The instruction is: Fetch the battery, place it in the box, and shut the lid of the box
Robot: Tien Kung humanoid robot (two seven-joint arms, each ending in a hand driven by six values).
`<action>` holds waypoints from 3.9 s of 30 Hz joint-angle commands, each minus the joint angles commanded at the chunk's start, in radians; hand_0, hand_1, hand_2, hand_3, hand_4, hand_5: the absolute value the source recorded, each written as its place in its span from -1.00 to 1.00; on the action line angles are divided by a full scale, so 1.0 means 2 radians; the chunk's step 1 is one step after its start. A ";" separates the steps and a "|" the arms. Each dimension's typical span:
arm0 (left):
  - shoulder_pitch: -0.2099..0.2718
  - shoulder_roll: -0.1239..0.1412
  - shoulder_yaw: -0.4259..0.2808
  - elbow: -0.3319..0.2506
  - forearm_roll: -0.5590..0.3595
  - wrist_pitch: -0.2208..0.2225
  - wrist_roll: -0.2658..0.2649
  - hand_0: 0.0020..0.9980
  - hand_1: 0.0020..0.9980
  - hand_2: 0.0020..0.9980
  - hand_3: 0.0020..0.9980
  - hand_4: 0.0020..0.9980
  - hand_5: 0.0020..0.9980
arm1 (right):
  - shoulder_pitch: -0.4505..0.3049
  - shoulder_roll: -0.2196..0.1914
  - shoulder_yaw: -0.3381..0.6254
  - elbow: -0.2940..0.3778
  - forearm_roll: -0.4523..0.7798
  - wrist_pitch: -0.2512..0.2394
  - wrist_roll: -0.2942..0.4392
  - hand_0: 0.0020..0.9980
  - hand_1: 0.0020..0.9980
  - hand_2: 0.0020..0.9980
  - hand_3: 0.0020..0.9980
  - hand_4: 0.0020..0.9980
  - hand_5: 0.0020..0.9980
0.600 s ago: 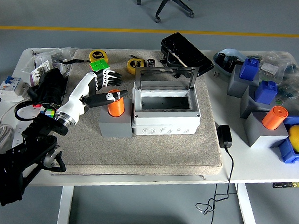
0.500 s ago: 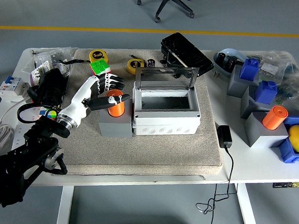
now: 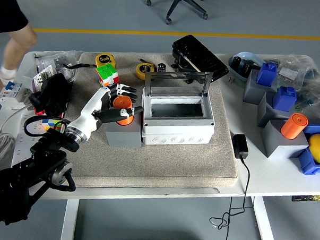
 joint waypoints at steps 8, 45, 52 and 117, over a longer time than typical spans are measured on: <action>-0.004 -0.009 0.005 0.008 -0.009 0.001 -0.001 -0.14 0.04 0.07 0.16 1.00 -1.00 | 0.000 0.000 -0.001 0.000 0.001 0.000 0.000 0.33 0.28 0.30 0.08 0.77 -0.11; -0.023 -0.026 0.004 0.021 -0.044 -0.020 0.005 -0.58 -0.64 -0.70 -0.72 -0.78 -1.00 | 0.001 0.000 -0.003 0.000 0.004 0.002 0.001 0.33 0.28 0.30 0.08 0.78 -0.11; -0.030 -0.020 -0.003 0.003 -0.010 -0.011 0.002 -0.58 -0.65 -0.71 -0.73 -0.85 -1.00 | 0.001 -0.001 -0.003 0.000 0.004 0.002 0.001 0.33 0.28 0.30 0.08 0.78 -0.11; -0.266 -0.117 0.200 0.067 0.198 0.000 0.214 -0.42 -0.20 -0.21 -0.13 0.56 -1.00 | 0.002 -0.007 -0.006 0.002 0.011 -0.009 0.005 0.33 0.28 0.30 0.08 0.78 -0.11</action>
